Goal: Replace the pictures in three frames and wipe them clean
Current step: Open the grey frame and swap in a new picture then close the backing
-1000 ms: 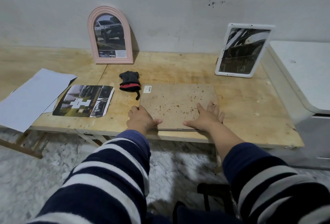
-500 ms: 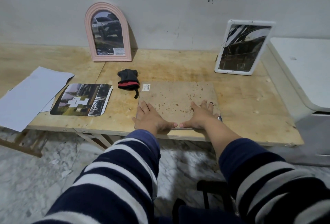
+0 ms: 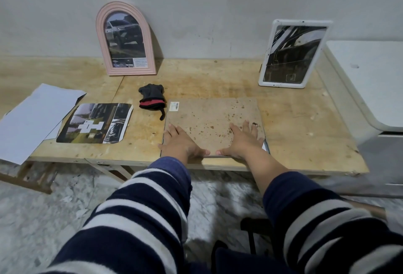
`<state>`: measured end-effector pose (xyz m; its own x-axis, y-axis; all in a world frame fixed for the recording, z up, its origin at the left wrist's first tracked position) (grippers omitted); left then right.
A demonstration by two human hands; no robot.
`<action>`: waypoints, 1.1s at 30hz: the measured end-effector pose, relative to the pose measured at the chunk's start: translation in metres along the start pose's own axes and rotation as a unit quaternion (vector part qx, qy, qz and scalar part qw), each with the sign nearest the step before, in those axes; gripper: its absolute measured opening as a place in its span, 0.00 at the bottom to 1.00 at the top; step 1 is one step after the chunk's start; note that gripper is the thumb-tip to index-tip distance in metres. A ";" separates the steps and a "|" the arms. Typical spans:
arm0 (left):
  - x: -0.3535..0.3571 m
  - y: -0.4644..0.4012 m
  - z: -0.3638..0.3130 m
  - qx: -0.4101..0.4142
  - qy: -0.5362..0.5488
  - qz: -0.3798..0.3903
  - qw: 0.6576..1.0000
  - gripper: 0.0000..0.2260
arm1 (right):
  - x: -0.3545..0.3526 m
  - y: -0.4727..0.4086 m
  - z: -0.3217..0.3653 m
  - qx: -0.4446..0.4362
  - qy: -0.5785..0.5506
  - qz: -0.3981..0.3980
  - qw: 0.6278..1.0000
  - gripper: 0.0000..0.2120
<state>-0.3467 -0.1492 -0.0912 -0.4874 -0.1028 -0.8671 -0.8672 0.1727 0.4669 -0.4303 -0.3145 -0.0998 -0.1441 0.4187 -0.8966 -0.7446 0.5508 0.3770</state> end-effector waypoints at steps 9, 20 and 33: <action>-0.030 -0.010 0.024 0.106 -0.074 -0.038 0.991 0.29 | -0.008 0.003 -0.006 -0.021 0.000 0.026 0.999 0.47; -0.024 0.007 0.006 0.074 -0.046 -0.030 0.996 0.26 | -0.006 0.013 -0.016 -0.046 -0.062 -0.035 0.996 0.34; 0.023 0.028 -0.105 0.263 -0.076 0.000 0.962 0.30 | -0.006 0.021 -0.082 0.033 -0.070 -0.139 0.987 0.35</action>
<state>-0.3924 -0.2494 -0.0799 -0.4316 0.0352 -0.9014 -0.6765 0.6483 0.3493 -0.4984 -0.3644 -0.1051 0.1547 0.3383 -0.9282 -0.6976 0.7027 0.1399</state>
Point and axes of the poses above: each hand's wrist, its own y-axis away from the middle knuckle, its own x-axis out of the palm, z = x × y, the point moved 4 cm from there along -y, towards the middle knuckle, and after that the axes turned 7 degrees about -z, right-handed, at the moved point
